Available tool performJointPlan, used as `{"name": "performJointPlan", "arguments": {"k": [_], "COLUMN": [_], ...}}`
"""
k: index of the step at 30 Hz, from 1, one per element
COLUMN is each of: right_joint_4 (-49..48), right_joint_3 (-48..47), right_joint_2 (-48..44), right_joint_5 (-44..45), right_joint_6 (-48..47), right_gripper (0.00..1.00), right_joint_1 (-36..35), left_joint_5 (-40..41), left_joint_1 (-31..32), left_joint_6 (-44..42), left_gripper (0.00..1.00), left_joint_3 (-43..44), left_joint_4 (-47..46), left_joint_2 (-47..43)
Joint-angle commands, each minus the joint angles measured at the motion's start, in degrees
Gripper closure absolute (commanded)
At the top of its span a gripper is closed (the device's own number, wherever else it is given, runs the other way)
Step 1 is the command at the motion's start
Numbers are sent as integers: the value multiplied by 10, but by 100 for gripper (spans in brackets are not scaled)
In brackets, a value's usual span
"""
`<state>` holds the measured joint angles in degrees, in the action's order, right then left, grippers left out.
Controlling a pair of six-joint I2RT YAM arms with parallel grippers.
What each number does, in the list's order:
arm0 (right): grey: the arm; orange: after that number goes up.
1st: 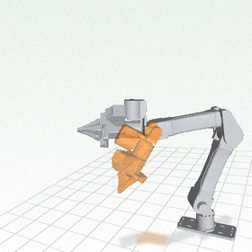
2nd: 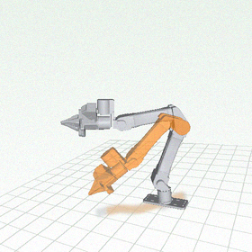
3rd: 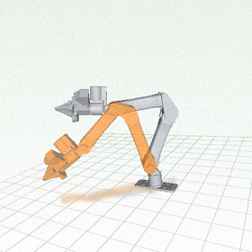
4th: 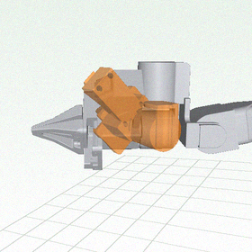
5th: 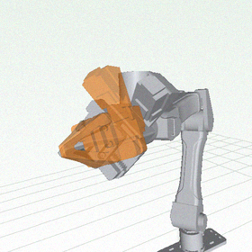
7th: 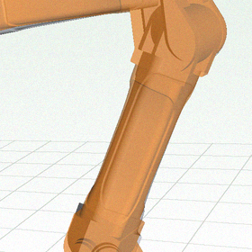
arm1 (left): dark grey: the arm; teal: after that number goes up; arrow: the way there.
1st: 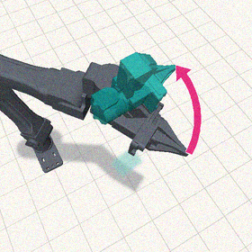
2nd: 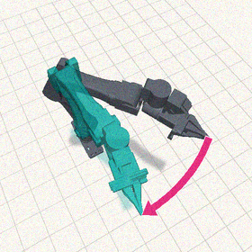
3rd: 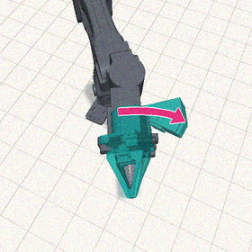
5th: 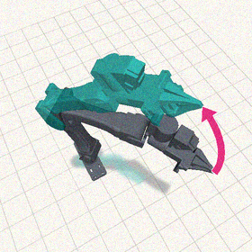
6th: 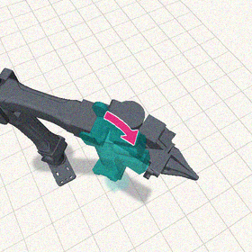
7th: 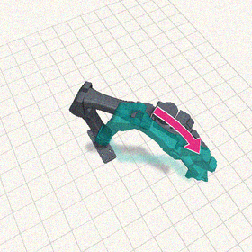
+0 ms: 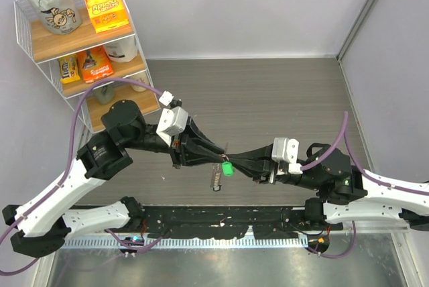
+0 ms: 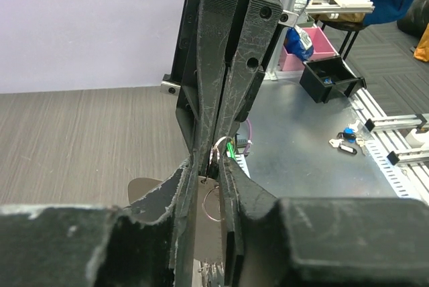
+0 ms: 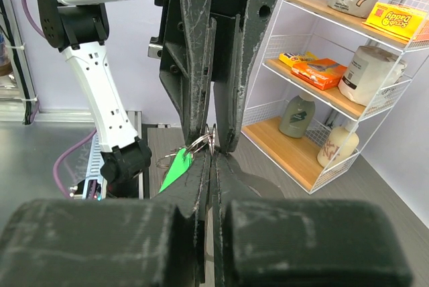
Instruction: Put the keys on the keyring
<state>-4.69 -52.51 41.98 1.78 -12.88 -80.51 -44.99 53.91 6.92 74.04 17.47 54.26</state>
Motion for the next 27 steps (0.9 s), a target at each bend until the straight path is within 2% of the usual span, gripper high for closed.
{"name": "performJointPlan", "arguments": {"k": [1,7,9,18,20,24,27], "right_joint_4": [-38,-37,-33,-20,-16,-8,3], "right_joint_3": [-21,-18,-20,-22,-22,-22,-24], "right_joint_2": [-6,-8,-5,-1,-4,-16,-21], "right_joint_5": [-2,-1,1,-1,-1,2,8], "right_joint_6": [7,4,2,-5,-5,-4,-6], "right_gripper": [95,95,95,95,91,75,68], "right_joint_1": [1,1,0,1,1,0,1], "left_joint_5": [10,12,14,49,65,97,114], "left_joint_1": [2,2,1,2,2,2,2], "left_joint_6": [-8,-10,-10,-10,-14,-23,-28], "left_gripper": [80,89,100,100,100,100,100], "left_joint_3": [26,29,30,37,33,22,10], "left_joint_4": [4,10,10,19,18,12,1], "left_joint_2": [0,-2,-1,7,4,-5,-13]}}
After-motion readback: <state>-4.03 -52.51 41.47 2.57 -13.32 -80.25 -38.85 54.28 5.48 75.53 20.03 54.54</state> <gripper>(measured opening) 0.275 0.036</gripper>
